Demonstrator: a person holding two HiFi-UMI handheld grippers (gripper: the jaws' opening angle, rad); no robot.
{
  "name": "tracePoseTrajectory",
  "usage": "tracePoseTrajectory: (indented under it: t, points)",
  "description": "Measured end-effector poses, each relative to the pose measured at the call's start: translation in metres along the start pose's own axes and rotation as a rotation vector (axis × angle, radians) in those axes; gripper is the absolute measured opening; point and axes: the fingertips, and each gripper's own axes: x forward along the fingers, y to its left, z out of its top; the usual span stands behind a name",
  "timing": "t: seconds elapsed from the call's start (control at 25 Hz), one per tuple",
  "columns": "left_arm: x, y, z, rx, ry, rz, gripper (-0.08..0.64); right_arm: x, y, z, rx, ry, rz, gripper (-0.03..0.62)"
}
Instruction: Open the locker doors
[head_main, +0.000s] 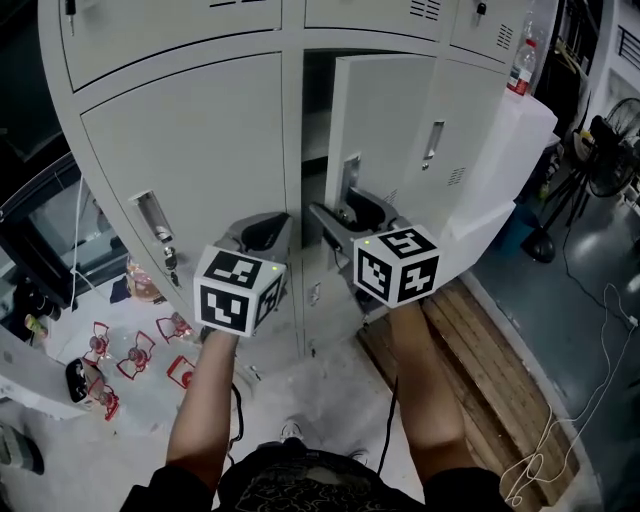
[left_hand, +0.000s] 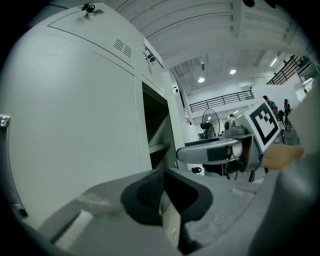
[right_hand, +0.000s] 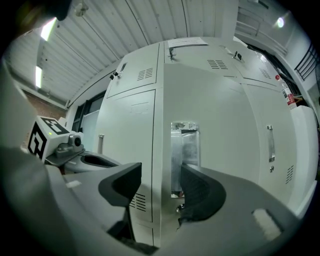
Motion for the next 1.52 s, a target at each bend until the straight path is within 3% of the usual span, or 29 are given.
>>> tracePoseTrajectory:
  t: [0.56,0.92,1.52]
  points:
    - [0.020,-0.058,0.005,-0.005,0.006,-0.027,0.000,-0.063,-0.021,0.002,-0.002,0.006,-0.013,0.206]
    - [0.054,-0.097,0.013,-0.003,-0.010,-0.128,0.000,-0.100,-0.048,0.001,-0.005,0.011,-0.063,0.144]
    - [0.095,-0.145,0.026,0.009,-0.044,-0.309,0.000,-0.148,-0.080,0.002,-0.009,-0.002,-0.168,0.147]
